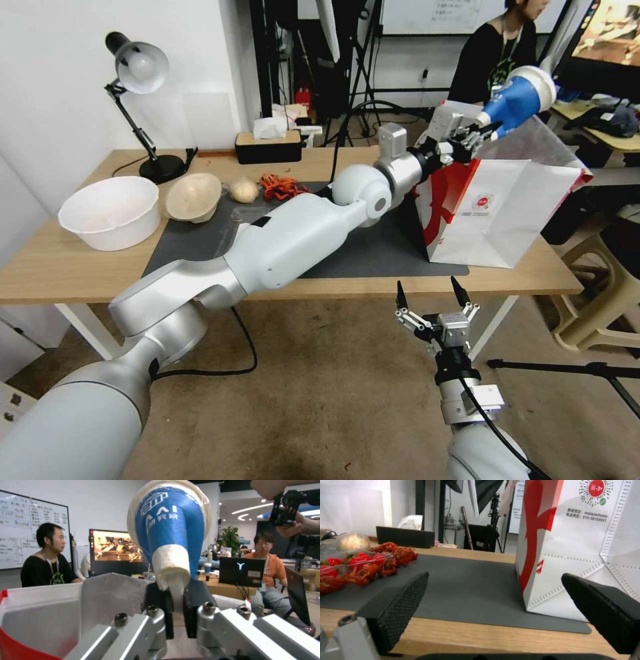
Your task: Pick up the trash from the table and place it into the takeout bag.
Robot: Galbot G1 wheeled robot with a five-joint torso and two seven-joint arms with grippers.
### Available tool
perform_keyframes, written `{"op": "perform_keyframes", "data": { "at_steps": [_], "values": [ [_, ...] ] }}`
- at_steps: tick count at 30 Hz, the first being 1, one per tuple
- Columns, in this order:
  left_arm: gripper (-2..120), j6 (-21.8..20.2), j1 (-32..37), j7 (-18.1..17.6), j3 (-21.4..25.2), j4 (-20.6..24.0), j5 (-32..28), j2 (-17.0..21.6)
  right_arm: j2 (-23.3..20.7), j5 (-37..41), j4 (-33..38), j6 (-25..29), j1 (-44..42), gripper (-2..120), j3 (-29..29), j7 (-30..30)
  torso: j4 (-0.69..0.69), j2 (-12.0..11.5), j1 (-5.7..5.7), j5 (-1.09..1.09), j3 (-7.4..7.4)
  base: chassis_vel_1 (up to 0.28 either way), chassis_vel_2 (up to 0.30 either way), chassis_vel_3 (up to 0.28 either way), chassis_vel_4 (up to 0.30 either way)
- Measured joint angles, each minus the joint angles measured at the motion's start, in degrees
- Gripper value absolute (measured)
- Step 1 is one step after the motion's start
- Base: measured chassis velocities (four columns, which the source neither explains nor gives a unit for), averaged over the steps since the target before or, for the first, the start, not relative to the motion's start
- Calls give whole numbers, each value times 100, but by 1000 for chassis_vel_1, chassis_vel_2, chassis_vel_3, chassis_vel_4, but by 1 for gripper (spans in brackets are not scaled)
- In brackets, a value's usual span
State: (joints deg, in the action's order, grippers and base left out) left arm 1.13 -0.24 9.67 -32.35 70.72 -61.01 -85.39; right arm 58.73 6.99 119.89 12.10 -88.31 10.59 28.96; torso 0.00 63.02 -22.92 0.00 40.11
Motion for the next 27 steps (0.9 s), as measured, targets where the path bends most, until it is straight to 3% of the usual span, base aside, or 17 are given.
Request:
{"op": "perform_keyframes", "data": {
  "at_steps": [2, 7, 8, 11, 13, 22, 24, 27],
  "values": [
    [15, 0, 0, 8, -25, -15, 2, -9, 5, 0, 2, -1, -9, 100, 1, 0, 0, 0, 0, 0, 0, 0, 0, 0, 0],
    [17, 0, 0, 9, -28, -16, 3, -9, 5, 0, 2, -1, -10, 100, 1, 0, 0, 0, 0, 0, 0, 0, 0, 0, 0],
    [36, 0, 0, 16, -47, -23, 5, -9, 6, -1, 10, -3, -16, 100, 5, 0, 0, 0, 0, 0, 0, 0, 0, 0, 0],
    [46, 0, 0, 16, -49, -40, 8, -15, 7, -1, 14, -6, -16, 100, 7, 0, 1, 0, 0, 0, 0, 0, 0, 0, 0],
    [61, -1, 0, 20, -50, -75, 15, -27, 12, -2, 28, -16, -15, 100, 8, 0, 0, 0, 0, 0, 0, 0, 0, 0, 0],
    [88, 0, -40, 24, 13, -166, 42, -43, 20, -3, 34, -27, -5, 100, 15, 0, 0, 0, 0, 0, 0, 0, 0, 0, 0],
    [97, 13, 34, -39, 200, -53, 66, 31, 20, -3, 34, -30, 0, 100, 16, 1, -1, 1, 0, 0, 0, 0, 0, 0, 0],
    [99, 6, 155, -222, 534, 258, 68, 280, 20, -3, 34, -33, 5, 100, 14, 3, 1, 1, 0, -1, -1, 0, 0, 0, 0]
  ]
}}
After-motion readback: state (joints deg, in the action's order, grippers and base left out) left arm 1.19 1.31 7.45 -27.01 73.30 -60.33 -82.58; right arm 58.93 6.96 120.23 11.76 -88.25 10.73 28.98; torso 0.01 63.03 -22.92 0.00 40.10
